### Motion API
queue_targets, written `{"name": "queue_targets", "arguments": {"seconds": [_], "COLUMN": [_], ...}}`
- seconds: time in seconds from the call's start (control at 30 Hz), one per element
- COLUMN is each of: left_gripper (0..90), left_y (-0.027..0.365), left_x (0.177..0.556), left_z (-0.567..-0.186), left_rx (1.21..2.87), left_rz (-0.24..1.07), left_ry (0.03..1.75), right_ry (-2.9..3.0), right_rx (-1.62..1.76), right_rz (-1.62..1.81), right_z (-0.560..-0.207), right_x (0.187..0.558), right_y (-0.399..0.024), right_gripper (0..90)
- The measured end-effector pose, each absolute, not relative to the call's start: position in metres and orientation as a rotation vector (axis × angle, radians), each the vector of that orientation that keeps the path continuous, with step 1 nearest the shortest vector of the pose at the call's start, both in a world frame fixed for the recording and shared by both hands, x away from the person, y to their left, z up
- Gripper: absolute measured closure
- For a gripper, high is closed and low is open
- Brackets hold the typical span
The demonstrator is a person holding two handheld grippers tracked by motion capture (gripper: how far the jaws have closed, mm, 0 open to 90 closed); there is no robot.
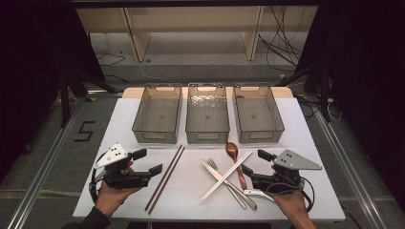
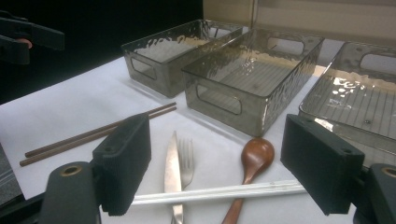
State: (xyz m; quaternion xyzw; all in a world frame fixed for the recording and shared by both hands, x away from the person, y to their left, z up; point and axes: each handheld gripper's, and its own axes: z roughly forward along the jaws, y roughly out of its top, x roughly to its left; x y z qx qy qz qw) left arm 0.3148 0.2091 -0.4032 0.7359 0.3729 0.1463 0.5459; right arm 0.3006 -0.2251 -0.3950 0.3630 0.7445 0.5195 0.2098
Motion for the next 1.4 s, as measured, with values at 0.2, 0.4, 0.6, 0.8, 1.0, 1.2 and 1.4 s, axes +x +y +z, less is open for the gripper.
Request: {"name": "queue_targets", "arguments": {"seconds": [0.2, 0.4, 0.6, 0.8, 1.0, 1.2, 1.4], "left_gripper": [15.5, 15.5, 15.5, 15.5, 15.5, 15.6, 15.6], "left_y": [0.209, 0.209, 0.207, 0.203, 0.201, 0.196, 0.188], "left_x": [0.315, 0.316, 0.320, 0.322, 0.326, 0.336, 0.350], "left_z": [-0.403, -0.402, -0.399, -0.396, -0.395, -0.391, -0.392], "left_rx": [1.751, 1.768, 1.798, 1.814, 1.842, 1.922, 2.064], "left_rz": [0.352, 0.355, 0.356, 0.336, 0.329, 0.301, 0.292], "left_ry": [0.884, 0.897, 0.919, 0.942, 0.975, 1.093, 1.168], "right_ry": [2.072, 2.071, 2.068, 2.069, 2.072, 2.078, 2.077], "right_rx": [1.007, 1.008, 1.011, 1.015, 1.008, 1.005, 1.002], "right_rz": [1.436, 1.433, 1.433, 1.430, 1.433, 1.429, 1.431], "right_z": [-0.395, -0.395, -0.395, -0.394, -0.394, -0.394, -0.394], "right_x": [0.301, 0.301, 0.301, 0.301, 0.301, 0.301, 0.301], "right_y": [-0.225, -0.225, -0.225, -0.225, -0.224, -0.224, -0.223], "right_gripper": [25.5, 25.7, 25.8, 25.9, 26.0, 26.0, 26.0]}}
